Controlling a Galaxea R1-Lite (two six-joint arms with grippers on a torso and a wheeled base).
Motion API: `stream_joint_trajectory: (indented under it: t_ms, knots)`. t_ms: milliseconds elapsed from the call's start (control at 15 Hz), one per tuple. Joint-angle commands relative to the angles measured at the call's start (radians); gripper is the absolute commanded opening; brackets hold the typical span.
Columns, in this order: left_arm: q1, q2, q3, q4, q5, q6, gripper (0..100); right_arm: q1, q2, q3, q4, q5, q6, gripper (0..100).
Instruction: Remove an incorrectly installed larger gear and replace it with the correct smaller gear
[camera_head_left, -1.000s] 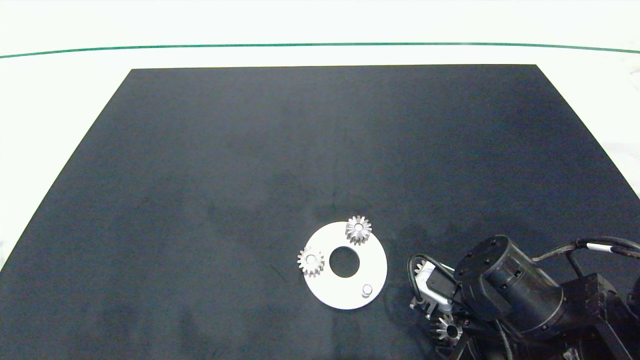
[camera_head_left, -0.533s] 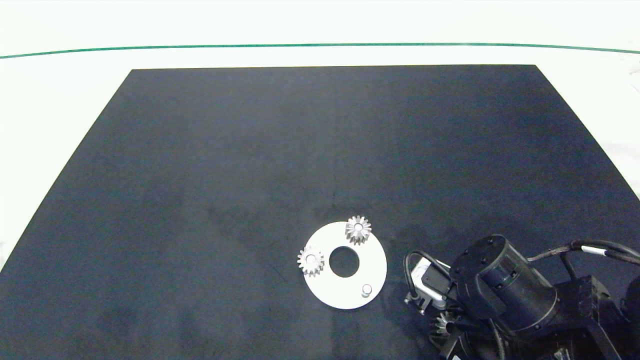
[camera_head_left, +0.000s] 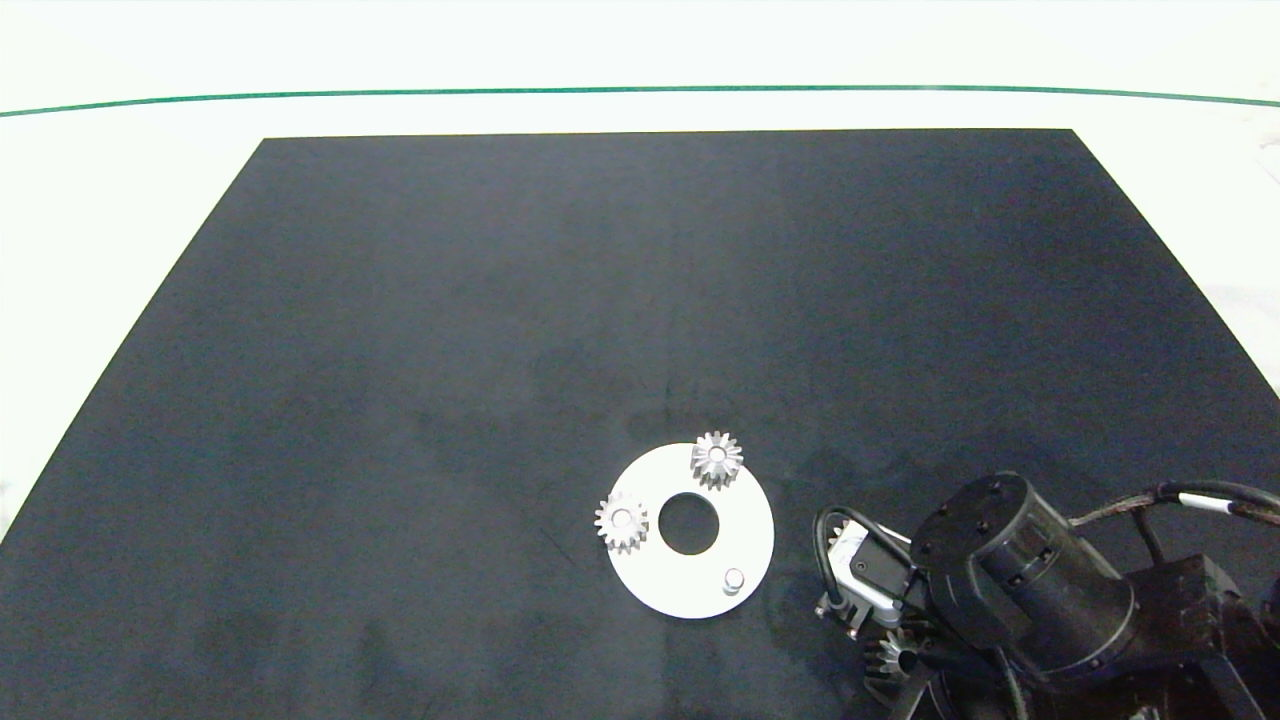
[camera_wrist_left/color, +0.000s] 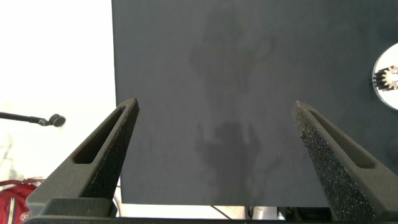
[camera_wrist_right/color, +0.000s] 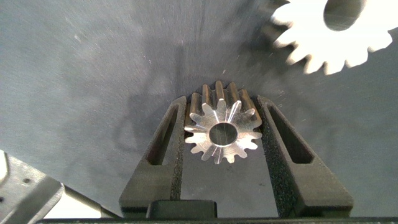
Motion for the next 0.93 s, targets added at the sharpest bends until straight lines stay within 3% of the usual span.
stream_joint_trajectory:
  t_ms: [67,200,267,600,933]
  knots:
    - [0.000,0.001,0.001,0.005,0.001,0.002,100,0.055,-0.062,-0.101,0.090,-0.002,0.001,22]
    - [0.000,0.001,0.003,0.005,0.001,0.002,100,0.091,-0.059,-0.243,0.233,-0.001,0.004,22]
    - [-0.001,0.001,0.003,0.005,0.001,0.002,100,0.095,-0.047,-0.299,0.255,-0.001,0.001,22]
    - [0.000,0.001,0.003,0.005,0.001,0.002,100,0.095,0.165,-0.527,0.290,-0.001,-0.007,22]
    - [0.000,0.001,0.003,0.005,0.000,0.010,100,0.112,0.275,-0.607,0.290,0.001,-0.007,22]
